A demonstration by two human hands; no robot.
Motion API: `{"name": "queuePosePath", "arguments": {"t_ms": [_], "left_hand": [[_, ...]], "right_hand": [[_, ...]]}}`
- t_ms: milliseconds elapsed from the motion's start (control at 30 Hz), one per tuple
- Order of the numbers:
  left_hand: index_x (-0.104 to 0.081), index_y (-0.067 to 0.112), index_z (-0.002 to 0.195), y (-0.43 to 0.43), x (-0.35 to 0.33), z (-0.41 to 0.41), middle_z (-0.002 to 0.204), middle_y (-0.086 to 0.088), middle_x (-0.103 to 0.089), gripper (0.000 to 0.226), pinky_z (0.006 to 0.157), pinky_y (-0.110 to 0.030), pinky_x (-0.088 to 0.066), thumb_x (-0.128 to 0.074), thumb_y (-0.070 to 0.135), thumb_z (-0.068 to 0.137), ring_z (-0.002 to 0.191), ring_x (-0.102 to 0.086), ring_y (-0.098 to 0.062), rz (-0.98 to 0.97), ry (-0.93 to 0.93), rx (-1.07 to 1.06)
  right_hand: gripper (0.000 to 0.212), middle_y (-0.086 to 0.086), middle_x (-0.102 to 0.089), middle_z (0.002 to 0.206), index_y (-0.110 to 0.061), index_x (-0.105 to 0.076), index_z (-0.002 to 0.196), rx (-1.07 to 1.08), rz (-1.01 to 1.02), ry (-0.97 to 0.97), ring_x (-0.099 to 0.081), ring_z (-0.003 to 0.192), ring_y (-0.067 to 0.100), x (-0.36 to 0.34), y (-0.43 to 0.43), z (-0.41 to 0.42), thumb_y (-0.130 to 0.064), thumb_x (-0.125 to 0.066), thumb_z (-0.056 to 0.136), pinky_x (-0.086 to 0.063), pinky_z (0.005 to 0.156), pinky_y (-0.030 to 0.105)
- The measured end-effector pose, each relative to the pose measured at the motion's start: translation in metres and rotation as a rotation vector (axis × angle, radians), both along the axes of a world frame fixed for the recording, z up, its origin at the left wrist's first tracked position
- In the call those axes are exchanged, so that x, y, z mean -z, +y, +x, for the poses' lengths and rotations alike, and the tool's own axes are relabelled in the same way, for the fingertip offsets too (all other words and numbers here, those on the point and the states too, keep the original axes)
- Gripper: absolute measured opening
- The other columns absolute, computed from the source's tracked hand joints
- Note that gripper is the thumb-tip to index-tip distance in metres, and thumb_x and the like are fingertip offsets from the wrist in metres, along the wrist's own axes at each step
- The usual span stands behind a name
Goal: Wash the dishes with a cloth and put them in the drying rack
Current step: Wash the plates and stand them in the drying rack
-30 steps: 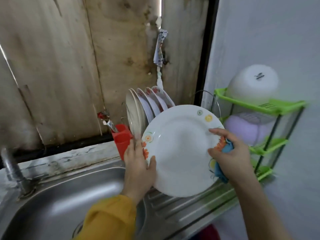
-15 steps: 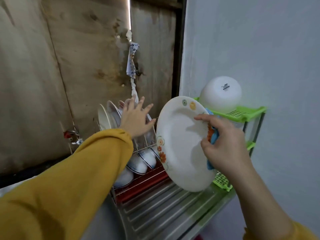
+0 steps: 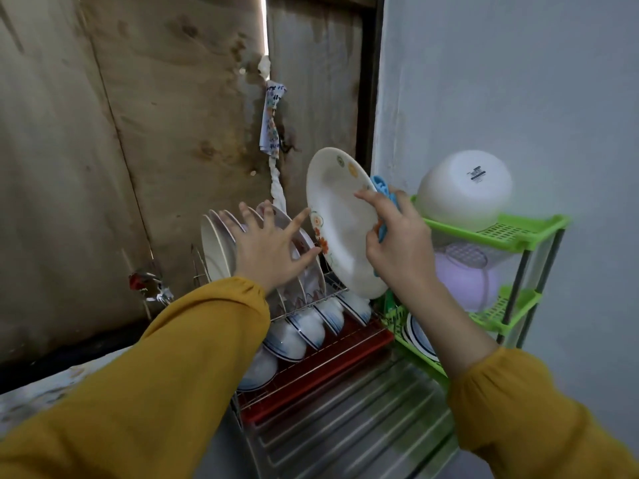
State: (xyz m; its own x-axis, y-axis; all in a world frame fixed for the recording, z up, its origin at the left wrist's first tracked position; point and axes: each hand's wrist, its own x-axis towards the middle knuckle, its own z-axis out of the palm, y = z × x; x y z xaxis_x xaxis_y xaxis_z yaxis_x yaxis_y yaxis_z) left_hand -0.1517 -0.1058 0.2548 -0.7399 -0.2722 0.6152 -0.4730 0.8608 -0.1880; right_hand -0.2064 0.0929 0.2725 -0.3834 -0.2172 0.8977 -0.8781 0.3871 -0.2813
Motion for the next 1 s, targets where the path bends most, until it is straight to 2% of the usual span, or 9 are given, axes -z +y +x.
{"name": "queuePosePath", "arguments": {"t_ms": [133, 367, 500, 633, 700, 767, 833, 1000], "left_hand": [[-0.002, 0.053, 0.15, -0.006, 0.007, 0.0, 0.158, -0.021, -0.02, 0.082, 0.103, -0.078, 0.001, -0.008, 0.09, 0.076, 0.139, -0.013, -0.059, 0.015, 0.065, 0.01], [-0.012, 0.055, 0.148, -0.008, 0.01, 0.006, 0.157, -0.013, -0.025, 0.08, 0.102, -0.079, -0.002, -0.009, 0.089, 0.076, 0.141, -0.012, -0.053, -0.004, 0.096, 0.011], [-0.015, 0.055, 0.147, -0.008, 0.01, 0.006, 0.156, -0.013, -0.028, 0.078, 0.102, -0.079, -0.002, -0.012, 0.089, 0.078, 0.141, -0.014, -0.053, -0.004, 0.098, 0.013], [-0.016, 0.054, 0.147, -0.007, 0.01, 0.006, 0.156, -0.013, -0.029, 0.079, 0.102, -0.079, -0.002, -0.01, 0.089, 0.076, 0.142, -0.015, -0.052, -0.017, 0.087, -0.003], [-0.018, 0.053, 0.147, -0.006, 0.01, 0.007, 0.157, -0.013, -0.028, 0.08, 0.102, -0.079, -0.002, -0.007, 0.089, 0.076, 0.142, -0.014, -0.052, -0.019, 0.077, -0.016], [-0.016, 0.053, 0.148, -0.005, 0.01, 0.008, 0.157, -0.013, -0.027, 0.081, 0.102, -0.079, -0.003, -0.006, 0.088, 0.076, 0.142, -0.014, -0.052, -0.014, 0.078, -0.013], [-0.008, 0.054, 0.149, -0.005, 0.01, 0.01, 0.158, -0.013, -0.026, 0.079, 0.102, -0.079, -0.002, -0.008, 0.087, 0.077, 0.142, -0.015, -0.051, -0.014, 0.083, -0.005], [0.002, 0.049, 0.151, -0.003, 0.011, 0.01, 0.16, -0.014, -0.019, 0.081, 0.102, -0.079, -0.002, -0.005, 0.085, 0.079, 0.144, -0.014, -0.048, -0.017, 0.067, -0.019]], "right_hand": [[0.061, 0.017, -0.056, 0.127, -0.025, -0.058, 0.125, -0.021, 0.011, 0.046, -0.061, 0.095, 0.042, 0.015, -0.028, -0.022, 0.007, -0.055, 0.073, -0.055, 0.076, 0.043], [0.065, 0.017, -0.054, 0.131, -0.029, -0.05, 0.13, -0.071, 0.08, 0.087, -0.059, 0.096, 0.041, 0.044, -0.06, -0.046, 0.006, -0.055, 0.076, -0.054, 0.069, 0.041], [0.067, 0.018, -0.052, 0.134, -0.033, -0.044, 0.138, -0.123, 0.097, 0.056, -0.059, 0.104, 0.039, 0.059, -0.068, -0.056, 0.001, -0.052, 0.082, -0.056, 0.075, 0.043], [0.054, 0.018, -0.054, 0.132, -0.034, -0.042, 0.14, -0.139, 0.111, 0.046, -0.058, 0.102, 0.037, 0.072, -0.074, -0.055, -0.015, -0.043, 0.089, -0.054, 0.073, 0.041], [0.054, 0.017, -0.054, 0.133, -0.035, -0.042, 0.14, -0.138, 0.136, 0.05, -0.058, 0.103, 0.038, 0.079, -0.078, -0.056, -0.013, -0.05, 0.091, -0.053, 0.071, 0.04], [0.066, 0.015, -0.053, 0.135, -0.038, -0.039, 0.142, -0.129, 0.133, 0.006, -0.057, 0.106, 0.038, 0.086, -0.082, -0.059, -0.004, -0.06, 0.089, -0.054, 0.072, 0.042], [0.074, 0.015, -0.052, 0.137, -0.04, -0.035, 0.143, -0.116, 0.105, -0.061, -0.057, 0.109, 0.039, 0.091, -0.081, -0.06, 0.002, -0.06, 0.087, -0.055, 0.077, 0.045], [0.079, 0.016, -0.049, 0.139, -0.043, -0.023, 0.147, -0.102, 0.201, -0.088, -0.055, 0.107, 0.037, 0.101, -0.07, -0.054, 0.001, -0.057, 0.09, -0.052, 0.073, 0.041]]}}
